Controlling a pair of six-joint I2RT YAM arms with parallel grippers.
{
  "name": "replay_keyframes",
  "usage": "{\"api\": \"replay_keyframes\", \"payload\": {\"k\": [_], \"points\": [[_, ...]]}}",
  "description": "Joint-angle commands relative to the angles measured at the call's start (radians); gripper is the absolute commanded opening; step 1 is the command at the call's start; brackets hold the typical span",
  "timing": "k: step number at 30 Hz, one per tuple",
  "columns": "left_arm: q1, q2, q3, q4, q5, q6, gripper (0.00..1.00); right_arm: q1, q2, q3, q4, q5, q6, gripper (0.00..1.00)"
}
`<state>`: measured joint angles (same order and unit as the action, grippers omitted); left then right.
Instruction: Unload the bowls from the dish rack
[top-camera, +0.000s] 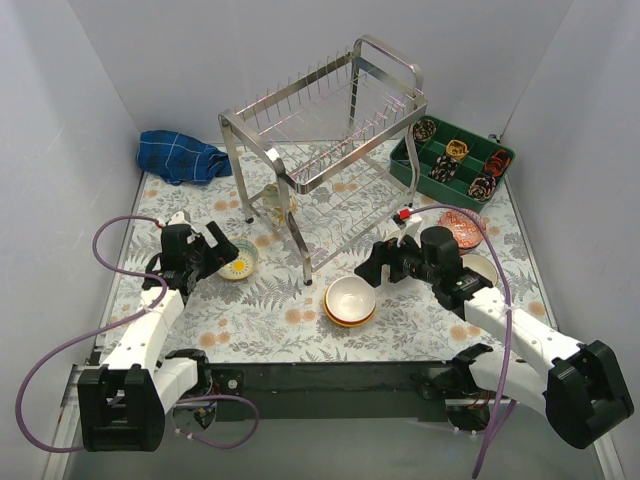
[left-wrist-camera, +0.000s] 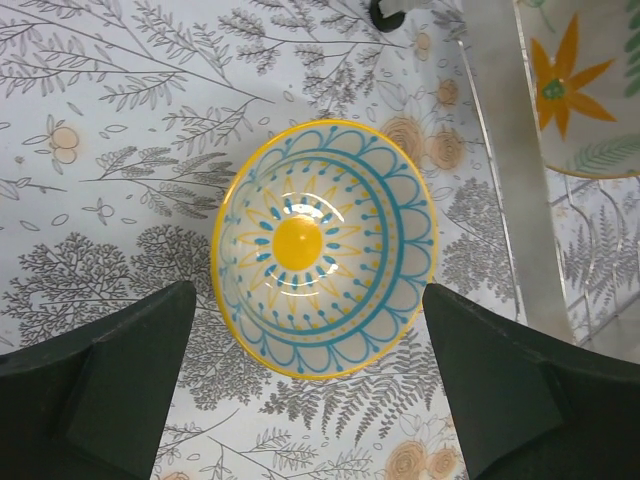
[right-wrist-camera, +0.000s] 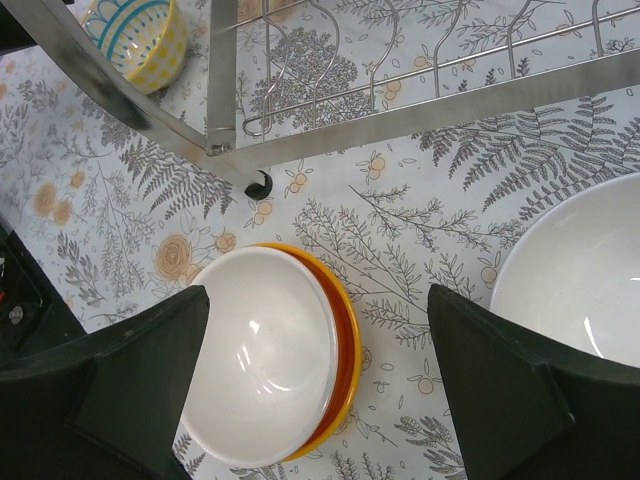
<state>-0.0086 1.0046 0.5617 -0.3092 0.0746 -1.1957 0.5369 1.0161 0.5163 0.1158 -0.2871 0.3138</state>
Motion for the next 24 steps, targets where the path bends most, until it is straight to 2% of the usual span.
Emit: {"api": "replay_keyframes", "payload": {"k": [1,7,15,24], "points": [[0.004,-0.04,-0.005,0.042,0.091,0.005,0.98,-0.003,-0.027,0.045,0.048,0.017,-0.009,0.99],[0.004,-0.038,0.033,0.039,0.146,-0.028,0.98,-0.003,-0.051,0.036,0.048,0.026,-0.018,0.98],[-0.01,-0.005,0.164,0.036,0.197,-0.123,0.98,-0.003,-0.093,0.031,0.022,0.002,-0.022,0.98],[-0.244,0.153,0.254,0.189,0.01,-0.269,0.98,-0.003,-0.142,0.018,-0.011,-0.003,-0.058,0.98]]}}
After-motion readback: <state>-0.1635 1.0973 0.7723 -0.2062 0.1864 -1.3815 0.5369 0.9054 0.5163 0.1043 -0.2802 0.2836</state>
